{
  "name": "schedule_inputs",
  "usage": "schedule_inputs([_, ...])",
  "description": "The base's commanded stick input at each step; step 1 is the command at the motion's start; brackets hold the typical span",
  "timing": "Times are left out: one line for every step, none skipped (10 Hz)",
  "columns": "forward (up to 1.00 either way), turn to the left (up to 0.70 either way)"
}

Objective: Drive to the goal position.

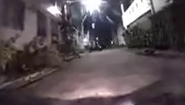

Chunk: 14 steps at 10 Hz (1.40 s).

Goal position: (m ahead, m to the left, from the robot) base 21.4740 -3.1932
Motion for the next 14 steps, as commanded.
schedule_inputs([0.0,0.0])
schedule_inputs([0.0,0.0])
schedule_inputs([0.0,0.0])
schedule_inputs([0.0,0.0])
schedule_inputs([0.4,-0.11])
schedule_inputs([0.95,-0.26])
schedule_inputs([1.0,-0.27])
schedule_inputs([1.0,-0.27])
schedule_inputs([1.0,-0.2])
schedule_inputs([1.0,-0.02])
schedule_inputs([1.0,0.0])
schedule_inputs([1.0,0.0])
schedule_inputs([1.0,0.0])
schedule_inputs([1.0,0.0])
